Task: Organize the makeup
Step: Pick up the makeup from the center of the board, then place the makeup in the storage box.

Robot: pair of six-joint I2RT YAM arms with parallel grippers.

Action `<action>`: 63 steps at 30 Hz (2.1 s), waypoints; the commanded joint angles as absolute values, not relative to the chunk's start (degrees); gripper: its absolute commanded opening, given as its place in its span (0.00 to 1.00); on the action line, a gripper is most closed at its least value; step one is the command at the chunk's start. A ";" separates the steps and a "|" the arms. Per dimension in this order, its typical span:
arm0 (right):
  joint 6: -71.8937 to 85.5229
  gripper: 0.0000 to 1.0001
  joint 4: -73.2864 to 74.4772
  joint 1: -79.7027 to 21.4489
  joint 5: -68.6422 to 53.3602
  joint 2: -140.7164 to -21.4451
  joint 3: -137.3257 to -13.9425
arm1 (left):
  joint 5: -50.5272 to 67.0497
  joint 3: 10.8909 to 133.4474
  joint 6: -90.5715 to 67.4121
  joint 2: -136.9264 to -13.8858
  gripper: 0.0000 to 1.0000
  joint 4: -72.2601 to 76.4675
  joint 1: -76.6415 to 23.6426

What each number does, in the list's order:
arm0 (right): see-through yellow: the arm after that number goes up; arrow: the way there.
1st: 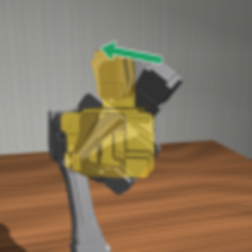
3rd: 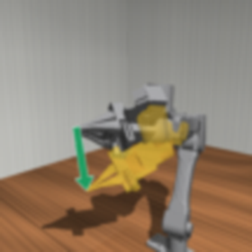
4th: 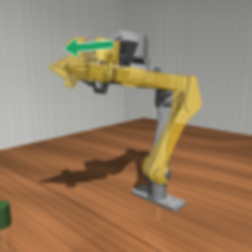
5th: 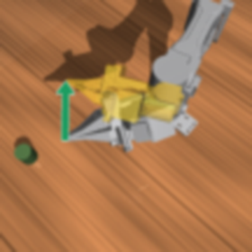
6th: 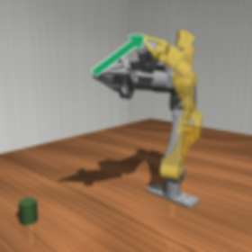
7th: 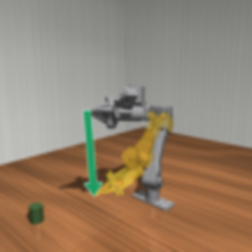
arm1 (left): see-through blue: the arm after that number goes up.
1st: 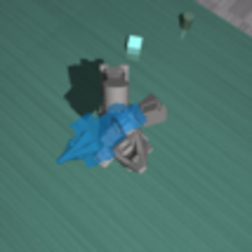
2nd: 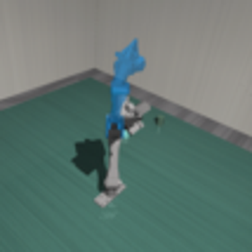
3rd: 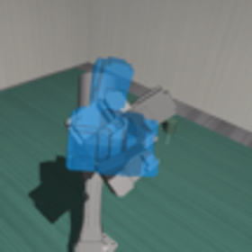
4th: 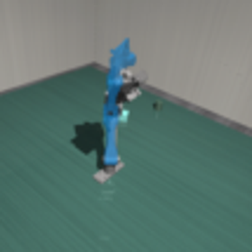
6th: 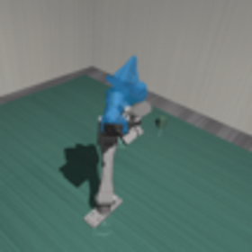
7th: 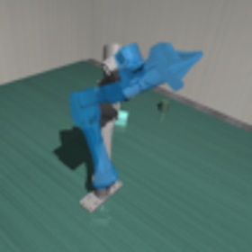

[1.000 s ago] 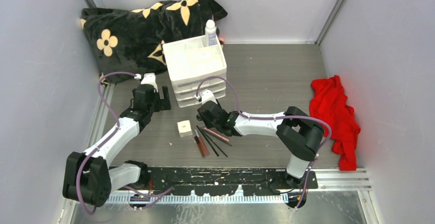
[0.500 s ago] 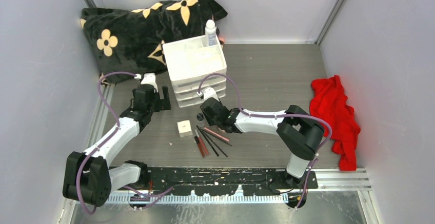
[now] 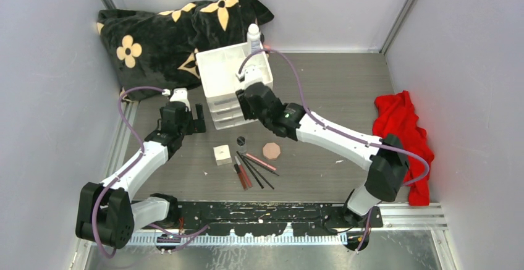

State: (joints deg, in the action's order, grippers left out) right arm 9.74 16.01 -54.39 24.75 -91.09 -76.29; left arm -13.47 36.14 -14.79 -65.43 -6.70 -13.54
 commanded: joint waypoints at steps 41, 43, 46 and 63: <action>3.35 0.04 19.33 -38.61 22.58 -109.17 -113.87 | -12.13 36.91 -15.56 -64.88 0.98 -4.83 -13.85; 3.19 0.05 19.34 -38.43 22.60 -109.99 -113.91 | -12.20 36.91 -15.56 -64.85 0.98 -4.92 -13.85; 3.25 0.05 19.34 -38.32 22.62 -111.00 -113.96 | -12.12 36.91 -15.60 -64.82 0.98 -4.91 -13.88; 0.91 0.90 16.52 -38.14 21.00 -108.63 -110.28 | -11.99 36.91 -15.69 -64.89 0.98 -4.75 -13.84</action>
State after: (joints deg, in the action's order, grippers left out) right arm 2.48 20.47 -38.39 21.69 -111.90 -111.13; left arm -12.25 36.14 -15.00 -65.56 -6.68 -13.54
